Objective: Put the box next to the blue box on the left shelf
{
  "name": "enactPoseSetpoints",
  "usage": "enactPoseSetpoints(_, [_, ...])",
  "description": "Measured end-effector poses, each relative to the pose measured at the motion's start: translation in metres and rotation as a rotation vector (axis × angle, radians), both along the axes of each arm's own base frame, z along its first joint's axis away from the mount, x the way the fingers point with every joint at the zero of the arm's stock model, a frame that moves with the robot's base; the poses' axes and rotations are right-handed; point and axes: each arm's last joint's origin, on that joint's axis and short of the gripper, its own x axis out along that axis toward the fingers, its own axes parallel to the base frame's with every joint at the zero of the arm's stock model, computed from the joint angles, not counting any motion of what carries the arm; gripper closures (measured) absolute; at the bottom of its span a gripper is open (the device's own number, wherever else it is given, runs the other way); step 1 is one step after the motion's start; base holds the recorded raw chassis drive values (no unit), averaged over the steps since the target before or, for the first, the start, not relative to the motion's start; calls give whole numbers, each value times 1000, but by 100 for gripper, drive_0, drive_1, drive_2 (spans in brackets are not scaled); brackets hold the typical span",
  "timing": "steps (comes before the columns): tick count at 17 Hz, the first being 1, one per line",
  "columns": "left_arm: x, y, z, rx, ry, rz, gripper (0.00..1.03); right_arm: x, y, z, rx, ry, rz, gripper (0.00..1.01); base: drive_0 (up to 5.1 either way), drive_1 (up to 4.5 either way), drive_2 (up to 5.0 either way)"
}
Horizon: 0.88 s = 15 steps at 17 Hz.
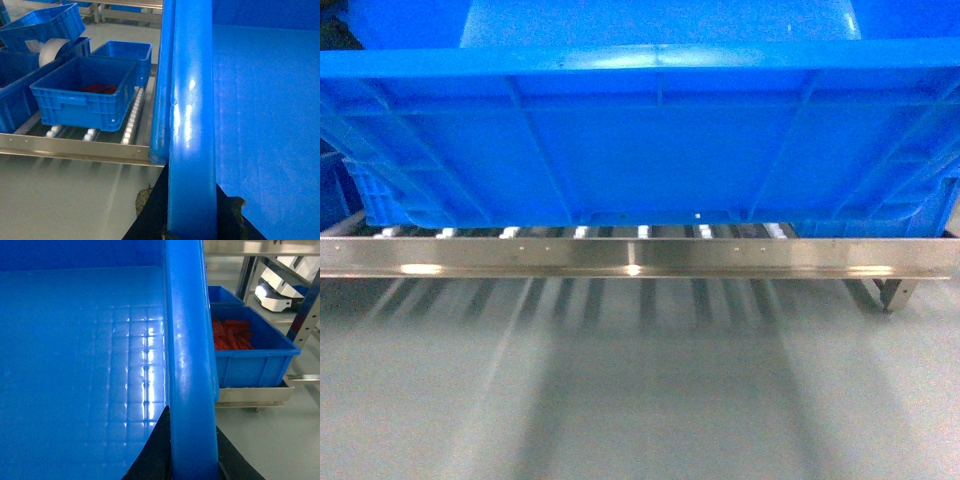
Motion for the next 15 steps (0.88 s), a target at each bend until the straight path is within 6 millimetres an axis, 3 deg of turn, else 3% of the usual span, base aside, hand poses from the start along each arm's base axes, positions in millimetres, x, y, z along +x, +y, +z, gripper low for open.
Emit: enactPoseSetpoints(15, [0,0,0,0,0,0,95,0,0,0,0,0,0,92,0,0,0])
